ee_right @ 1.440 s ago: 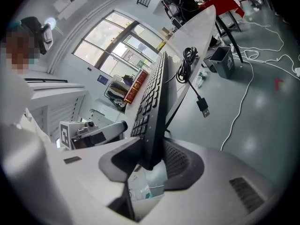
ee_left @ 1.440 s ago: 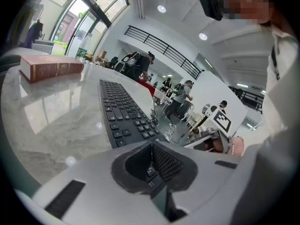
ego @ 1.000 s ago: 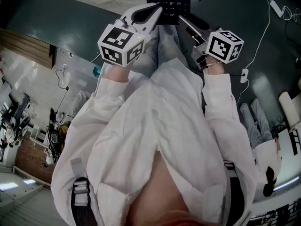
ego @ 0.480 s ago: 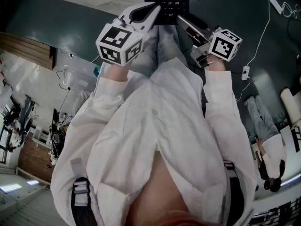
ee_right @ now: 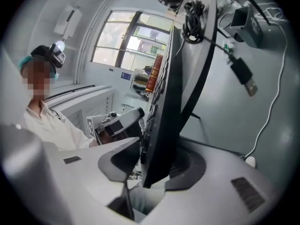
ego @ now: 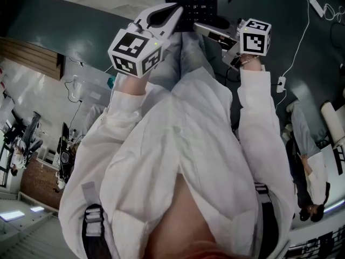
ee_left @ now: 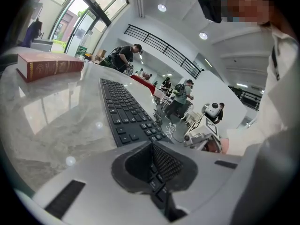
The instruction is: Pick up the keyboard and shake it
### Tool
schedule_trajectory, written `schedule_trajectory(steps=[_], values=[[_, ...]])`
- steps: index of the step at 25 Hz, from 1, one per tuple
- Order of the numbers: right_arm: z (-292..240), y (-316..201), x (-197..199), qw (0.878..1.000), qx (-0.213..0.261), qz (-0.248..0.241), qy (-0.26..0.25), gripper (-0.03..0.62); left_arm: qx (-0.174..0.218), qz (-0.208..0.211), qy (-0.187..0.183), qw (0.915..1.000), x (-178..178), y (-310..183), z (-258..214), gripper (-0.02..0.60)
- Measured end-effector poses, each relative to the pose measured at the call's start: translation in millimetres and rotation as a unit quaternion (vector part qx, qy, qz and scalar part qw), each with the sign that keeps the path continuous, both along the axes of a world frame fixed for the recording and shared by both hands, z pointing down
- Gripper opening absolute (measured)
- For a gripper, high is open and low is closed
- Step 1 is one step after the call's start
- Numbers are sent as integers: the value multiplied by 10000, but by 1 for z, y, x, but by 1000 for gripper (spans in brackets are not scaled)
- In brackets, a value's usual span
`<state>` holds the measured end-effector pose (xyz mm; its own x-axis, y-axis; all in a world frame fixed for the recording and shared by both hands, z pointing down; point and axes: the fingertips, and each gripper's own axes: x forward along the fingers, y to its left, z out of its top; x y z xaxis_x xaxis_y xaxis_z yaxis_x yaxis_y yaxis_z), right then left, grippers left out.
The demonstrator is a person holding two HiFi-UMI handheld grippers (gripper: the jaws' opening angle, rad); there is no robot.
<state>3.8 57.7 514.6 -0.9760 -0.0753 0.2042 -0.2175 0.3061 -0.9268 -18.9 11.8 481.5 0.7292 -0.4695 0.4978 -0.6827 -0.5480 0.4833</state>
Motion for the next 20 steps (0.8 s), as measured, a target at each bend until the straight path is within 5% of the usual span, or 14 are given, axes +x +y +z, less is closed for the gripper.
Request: schedule_trajectory(steps=[9,20], values=[[5,6,-6,9941,360,-1000,231,159,-3,-54,76,10000,-3,-5,-2,14],[3,6,-5,9918,845,-955,6,161,120,-141,74,9998,-7,-18,-5,14]])
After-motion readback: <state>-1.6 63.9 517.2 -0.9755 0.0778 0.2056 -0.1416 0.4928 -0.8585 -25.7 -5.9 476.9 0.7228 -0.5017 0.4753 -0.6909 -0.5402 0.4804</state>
